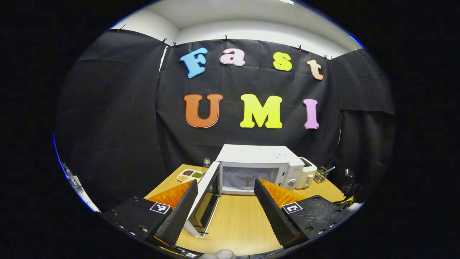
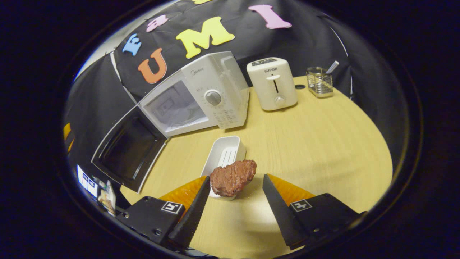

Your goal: Open the microwave oven with the left hand, put the food in, and close the microwave oven.

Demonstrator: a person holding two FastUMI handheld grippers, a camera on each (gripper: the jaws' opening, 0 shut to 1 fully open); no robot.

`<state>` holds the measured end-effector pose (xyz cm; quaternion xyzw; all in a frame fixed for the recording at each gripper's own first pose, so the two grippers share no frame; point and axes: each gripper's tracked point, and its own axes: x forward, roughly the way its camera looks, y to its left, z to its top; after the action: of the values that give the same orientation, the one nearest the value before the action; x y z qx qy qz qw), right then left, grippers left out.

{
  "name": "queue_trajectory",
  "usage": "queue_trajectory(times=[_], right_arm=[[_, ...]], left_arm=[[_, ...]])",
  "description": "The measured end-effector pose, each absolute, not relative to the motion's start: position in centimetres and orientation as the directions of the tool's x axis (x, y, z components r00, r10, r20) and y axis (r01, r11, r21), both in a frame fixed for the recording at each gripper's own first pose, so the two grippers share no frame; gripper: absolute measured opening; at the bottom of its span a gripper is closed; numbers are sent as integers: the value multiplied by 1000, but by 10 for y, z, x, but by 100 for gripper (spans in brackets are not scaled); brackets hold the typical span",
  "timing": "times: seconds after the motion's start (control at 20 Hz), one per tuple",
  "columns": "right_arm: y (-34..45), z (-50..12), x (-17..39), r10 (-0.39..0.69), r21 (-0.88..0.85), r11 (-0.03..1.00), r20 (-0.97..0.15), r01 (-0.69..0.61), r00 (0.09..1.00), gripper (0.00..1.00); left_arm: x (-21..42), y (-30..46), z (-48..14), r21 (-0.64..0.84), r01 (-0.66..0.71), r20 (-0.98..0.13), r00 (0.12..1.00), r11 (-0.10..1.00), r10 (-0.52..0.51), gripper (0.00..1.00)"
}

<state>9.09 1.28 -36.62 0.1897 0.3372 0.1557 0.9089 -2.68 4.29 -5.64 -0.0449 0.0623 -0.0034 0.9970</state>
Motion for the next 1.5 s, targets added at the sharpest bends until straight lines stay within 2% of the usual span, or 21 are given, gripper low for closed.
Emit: queue_trajectory(times=[0.05,0.1,0.2,0.25,0.35,0.4,0.45,0.6,0.65,0.7,0.75,1.0,1.2,1.5], right_arm=[[14,-366,100,434,482,862,-542,-156,720,81],[14,-367,106,450,502,851,-543,-156,709,86],[18,-367,113,501,553,816,-539,-164,677,65],[18,-370,115,520,566,807,-544,-170,659,72],[17,-368,115,570,610,771,-534,-183,624,29],[19,-367,116,603,639,745,-522,-191,603,37],[22,-361,115,635,667,717,-506,-201,584,34],[30,-346,113,692,690,679,-487,-250,533,17],[31,-342,113,691,675,688,-494,-267,528,16],[32,-337,112,693,657,694,-498,-294,521,4],[35,-328,110,696,640,696,-492,-325,522,13],[49,-272,115,693,584,705,-449,-402,564,13],[94,-220,133,676,574,703,-357,-419,645,13],[194,-198,186,554,613,718,-216,-330,804,13]], left_arm=[[-22,35,-51,-79,1,-120,993,997,-11,97],[-17,28,-45,-67,2,-116,993,998,-10,97],[-12,18,-40,-36,-18,-120,993,999,14,97],[-10,14,-37,-25,-36,-123,992,999,32,97],[-8,2,-33,-18,-55,-128,990,998,52,96],[-7,-2,-32,-11,-62,-134,989,998,60,97],[-7,-6,-29,-3,-74,-135,988,997,73,97],[-7,-17,-24,11,-85,-131,988,996,86,96],[-8,-17,-23,15,-88,-129,988,996,90,96],[-8,-16,-22,18,-92,-126,988,996,94,96],[-9,-16,-20,16,-92,-119,988,996,94,96],[-11,-3,-25,-22,-82,-101,992,996,80,97],[-8,28,-32,-13,-87,-84,993,996,85,97],[5,50,-62,8,15,-134,991,1000,-14,97]])
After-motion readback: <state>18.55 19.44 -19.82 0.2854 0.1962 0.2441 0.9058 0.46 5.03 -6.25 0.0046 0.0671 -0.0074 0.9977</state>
